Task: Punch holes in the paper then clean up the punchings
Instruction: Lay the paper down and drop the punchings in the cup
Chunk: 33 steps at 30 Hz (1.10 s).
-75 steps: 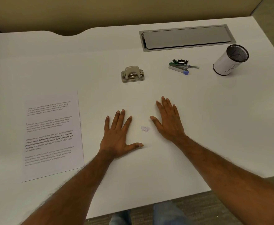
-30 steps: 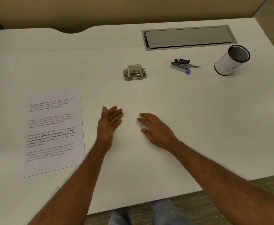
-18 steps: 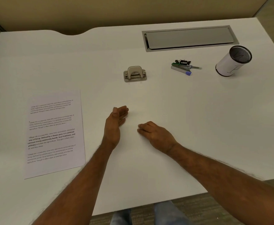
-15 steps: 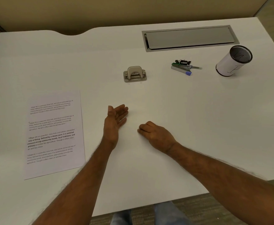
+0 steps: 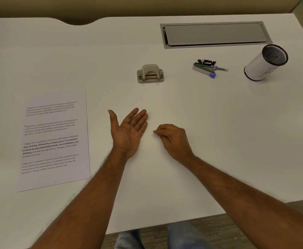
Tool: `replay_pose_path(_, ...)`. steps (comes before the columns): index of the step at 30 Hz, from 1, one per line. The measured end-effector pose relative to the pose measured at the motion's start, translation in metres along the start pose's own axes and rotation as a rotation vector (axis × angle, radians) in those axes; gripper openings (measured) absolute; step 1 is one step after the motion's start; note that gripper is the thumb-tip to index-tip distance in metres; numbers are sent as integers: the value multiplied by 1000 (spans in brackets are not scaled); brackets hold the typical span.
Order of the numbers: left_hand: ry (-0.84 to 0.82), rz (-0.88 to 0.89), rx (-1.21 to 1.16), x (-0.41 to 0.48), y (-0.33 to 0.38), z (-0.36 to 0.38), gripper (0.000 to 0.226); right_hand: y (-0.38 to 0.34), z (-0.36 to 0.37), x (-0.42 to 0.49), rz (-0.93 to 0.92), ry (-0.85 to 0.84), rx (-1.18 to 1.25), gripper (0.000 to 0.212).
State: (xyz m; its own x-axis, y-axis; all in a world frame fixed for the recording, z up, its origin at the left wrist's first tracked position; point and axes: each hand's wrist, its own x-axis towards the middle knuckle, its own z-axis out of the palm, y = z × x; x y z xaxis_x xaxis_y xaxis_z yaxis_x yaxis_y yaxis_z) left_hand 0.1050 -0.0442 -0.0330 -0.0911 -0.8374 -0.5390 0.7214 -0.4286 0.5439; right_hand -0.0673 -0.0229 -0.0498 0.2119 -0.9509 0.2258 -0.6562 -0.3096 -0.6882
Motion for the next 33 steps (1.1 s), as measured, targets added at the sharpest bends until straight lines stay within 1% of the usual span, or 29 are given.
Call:
replay_pose_path(2, -18, -12, -23, 2, -3, 2, 94, -12, -8, 7, 232, 21, 261, 17)
replay_pose_path(3, -26, -19, -36, 3, -4, 4, 94, -19, -12, 11, 299, 8, 349, 17)
replay_pose_path(5, -48, -35, -65, 3, -6, 9, 96, -35, -17, 21, 325, -33, 437, 17)
replay_pose_path(8, -91, -60, -121, 3, -8, 20, 96, -55, -20, 30, 244, -79, 394, 19)
replay_pose_path(14, -123, -72, -247, 4, -9, 37, 94, -66, -27, 33, 142, -67, 240, 24)
replay_pose_path(18, -163, -95, -309, 6, -9, 42, 91, -72, -40, 34, 27, -66, 148, 28)
replay_pose_path(22, -198, -112, -318, 6, -9, 47, 89, -72, -44, 39, -47, -41, 43, 23)
replay_pose_path(24, -201, -115, -320, 6, -9, 51, 89, -72, -45, 40, 3, -44, -16, 22)
replay_pose_path(26, -207, -117, -313, 6, -7, 53, 91, -72, -49, 40, 40, -3, -38, 20)
replay_pose_path(29, -221, -116, -307, 6, -5, 56, 97, -72, -55, 45, 63, 59, 12, 12)
replay_pose_path(32, -237, -122, -306, 5, -4, 61, 102, -74, -59, 50, 158, -2, 76, 13)
replay_pose_path(33, -239, -126, -307, 5, -4, 64, 103, -76, -60, 51, 192, 12, 121, 13)
